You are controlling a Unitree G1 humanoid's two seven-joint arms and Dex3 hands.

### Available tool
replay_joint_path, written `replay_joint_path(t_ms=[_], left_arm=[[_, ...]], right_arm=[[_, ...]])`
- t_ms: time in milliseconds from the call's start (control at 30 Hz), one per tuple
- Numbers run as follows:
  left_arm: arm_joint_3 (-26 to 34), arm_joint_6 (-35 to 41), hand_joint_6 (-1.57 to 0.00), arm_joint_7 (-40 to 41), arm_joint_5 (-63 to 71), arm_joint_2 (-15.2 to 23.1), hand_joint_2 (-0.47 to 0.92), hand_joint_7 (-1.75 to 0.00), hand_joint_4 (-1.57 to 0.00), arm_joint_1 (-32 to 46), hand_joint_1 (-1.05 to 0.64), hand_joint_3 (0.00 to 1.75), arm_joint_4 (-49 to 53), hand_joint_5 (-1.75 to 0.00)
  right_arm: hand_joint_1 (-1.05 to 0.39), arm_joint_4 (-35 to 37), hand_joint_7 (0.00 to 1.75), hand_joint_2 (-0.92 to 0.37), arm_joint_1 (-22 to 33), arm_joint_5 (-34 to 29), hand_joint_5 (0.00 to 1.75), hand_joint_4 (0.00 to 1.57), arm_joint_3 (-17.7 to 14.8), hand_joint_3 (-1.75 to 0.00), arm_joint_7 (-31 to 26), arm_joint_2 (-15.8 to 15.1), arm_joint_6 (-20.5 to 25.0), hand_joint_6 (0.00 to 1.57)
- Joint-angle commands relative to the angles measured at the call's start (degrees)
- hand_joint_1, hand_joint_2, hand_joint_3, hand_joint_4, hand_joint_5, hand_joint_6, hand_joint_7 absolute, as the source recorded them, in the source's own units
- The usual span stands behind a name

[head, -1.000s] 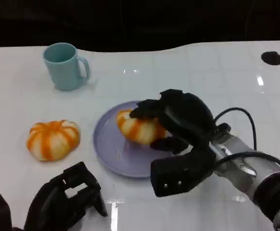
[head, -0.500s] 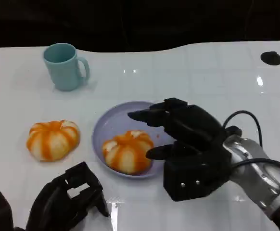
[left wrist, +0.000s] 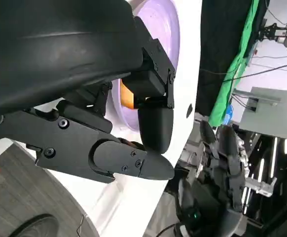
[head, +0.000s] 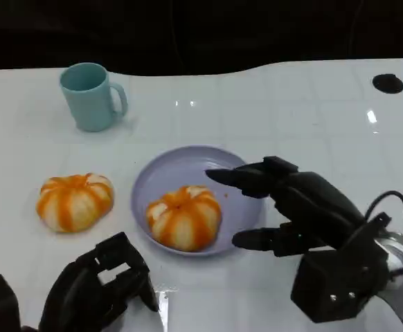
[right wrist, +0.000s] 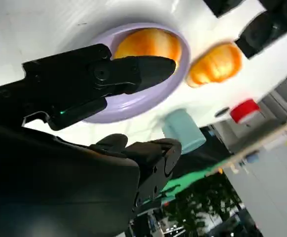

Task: Grasp the bread from the table and place it into the plate.

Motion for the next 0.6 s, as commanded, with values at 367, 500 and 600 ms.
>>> replay_joint_path(t_ms=[367,500,600], left_arm=[[-0.38,0.09,-0.65,0.09,-0.17,-0.11,0.92,-1.43,-0.69,0.95,-0.62,0.12,-2.11,-1.75],[-0.45,0.31,-0.64,-0.09,-0.27,-0.16,0.92,-1.44,-0.69,1.12,-0.61,0.11,-2.5,-1.75],[-0.57,0.23,-0.65,-0.2,-0.12,-0.08,0.92,-1.45,-0.69,1.16,-0.62,0.11,-2.55,-1.75]], right_arm=[[-0.43,-5.13,0.94,-0.92,11.02,18.71,1.34,0.54,-8.01,-0.35,8.31,-1.07,-8.72,0.61],[-0.38,-4.99,1.19,-0.74,12.92,19.22,1.51,0.57,-9.6,-0.72,8.55,-1.42,-11.44,0.63],[-0.37,-5.25,1.32,-0.59,15.11,23.09,1.62,0.59,-10.54,-1.02,10.57,-1.35,-11.17,0.63]])
